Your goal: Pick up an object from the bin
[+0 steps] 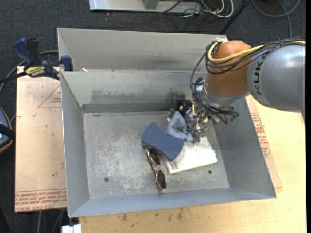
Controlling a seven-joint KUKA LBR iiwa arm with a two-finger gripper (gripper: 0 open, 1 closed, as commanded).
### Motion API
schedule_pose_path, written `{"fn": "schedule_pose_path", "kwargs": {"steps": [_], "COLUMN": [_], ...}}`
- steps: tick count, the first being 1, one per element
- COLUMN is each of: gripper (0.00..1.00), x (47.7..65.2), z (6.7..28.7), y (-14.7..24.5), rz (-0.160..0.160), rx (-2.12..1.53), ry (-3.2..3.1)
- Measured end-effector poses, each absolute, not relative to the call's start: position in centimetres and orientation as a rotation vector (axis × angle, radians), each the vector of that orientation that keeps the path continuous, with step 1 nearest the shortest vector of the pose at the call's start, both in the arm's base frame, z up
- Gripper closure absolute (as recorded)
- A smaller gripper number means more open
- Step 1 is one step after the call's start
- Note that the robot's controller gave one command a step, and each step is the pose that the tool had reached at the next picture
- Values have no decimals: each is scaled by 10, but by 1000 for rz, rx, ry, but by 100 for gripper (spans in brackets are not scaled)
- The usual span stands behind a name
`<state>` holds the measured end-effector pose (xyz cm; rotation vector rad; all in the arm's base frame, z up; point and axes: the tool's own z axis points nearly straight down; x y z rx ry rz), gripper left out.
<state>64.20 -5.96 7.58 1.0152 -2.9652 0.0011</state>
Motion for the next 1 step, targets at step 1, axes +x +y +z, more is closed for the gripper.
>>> {"fn": "schedule_pose_path", "kwargs": {"steps": [1], "gripper": [100], "x": [642], "z": [76], "y": [-60], "rz": [1], "rx": [1015], "ry": [-2966]}}
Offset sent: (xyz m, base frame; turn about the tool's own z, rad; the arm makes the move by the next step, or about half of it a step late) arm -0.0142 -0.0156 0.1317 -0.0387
